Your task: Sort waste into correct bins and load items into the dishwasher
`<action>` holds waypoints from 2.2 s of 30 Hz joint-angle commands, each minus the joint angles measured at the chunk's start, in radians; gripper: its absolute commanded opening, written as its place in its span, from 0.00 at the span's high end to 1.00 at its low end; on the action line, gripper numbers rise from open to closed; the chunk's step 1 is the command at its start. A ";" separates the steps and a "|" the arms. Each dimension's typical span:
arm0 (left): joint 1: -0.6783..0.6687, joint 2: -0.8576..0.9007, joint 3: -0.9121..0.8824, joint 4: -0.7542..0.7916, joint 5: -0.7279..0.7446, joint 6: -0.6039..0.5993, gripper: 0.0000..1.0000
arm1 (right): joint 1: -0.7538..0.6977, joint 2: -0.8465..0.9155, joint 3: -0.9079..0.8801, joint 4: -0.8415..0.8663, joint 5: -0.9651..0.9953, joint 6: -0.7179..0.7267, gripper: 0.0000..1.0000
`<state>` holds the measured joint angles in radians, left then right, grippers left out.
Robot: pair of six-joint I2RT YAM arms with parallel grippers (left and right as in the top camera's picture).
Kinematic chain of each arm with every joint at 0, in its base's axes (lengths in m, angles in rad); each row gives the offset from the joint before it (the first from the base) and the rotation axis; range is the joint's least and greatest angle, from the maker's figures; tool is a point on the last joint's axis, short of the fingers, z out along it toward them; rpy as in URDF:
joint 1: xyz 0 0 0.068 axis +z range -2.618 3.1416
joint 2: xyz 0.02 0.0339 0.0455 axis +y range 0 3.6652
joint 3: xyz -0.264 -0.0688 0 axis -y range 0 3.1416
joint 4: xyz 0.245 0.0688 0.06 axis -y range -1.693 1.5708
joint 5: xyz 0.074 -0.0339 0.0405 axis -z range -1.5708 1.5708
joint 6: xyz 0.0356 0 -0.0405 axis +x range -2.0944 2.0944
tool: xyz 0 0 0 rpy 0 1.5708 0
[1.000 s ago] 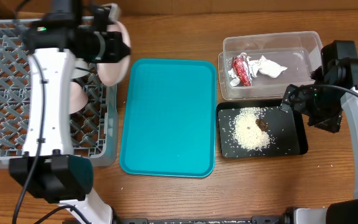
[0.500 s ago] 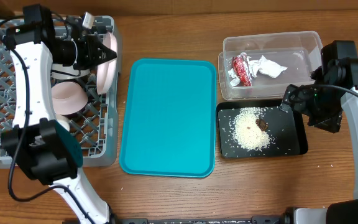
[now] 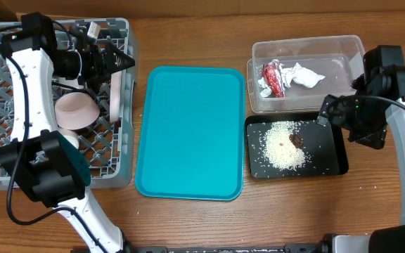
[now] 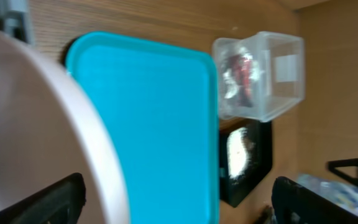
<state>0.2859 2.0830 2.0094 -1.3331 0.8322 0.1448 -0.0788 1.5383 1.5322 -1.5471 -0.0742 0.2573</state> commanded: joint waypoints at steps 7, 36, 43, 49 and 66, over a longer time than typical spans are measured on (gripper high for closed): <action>-0.044 -0.234 0.018 -0.016 -0.498 -0.213 0.00 | 0.009 -0.010 0.007 0.311 -0.253 0.003 0.00; -0.242 -0.761 -0.594 -0.043 -0.806 -0.346 0.00 | 0.174 -0.311 -0.327 0.481 -0.030 -0.101 0.00; -0.241 -1.232 -0.948 0.261 -0.747 -0.280 0.00 | 0.174 -0.650 -0.576 0.584 0.029 -0.097 0.00; -0.241 -1.476 -1.060 0.319 -0.774 -0.279 0.00 | 0.174 -0.770 -0.602 0.543 0.044 -0.098 0.00; -0.241 -1.514 -1.065 0.229 -0.777 -0.280 0.00 | 0.174 -0.708 -0.602 0.543 0.044 -0.098 0.00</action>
<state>0.0471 0.5751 0.9512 -1.1034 0.0628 -0.1539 0.0978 0.8230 0.9382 -1.0107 -0.0437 0.1570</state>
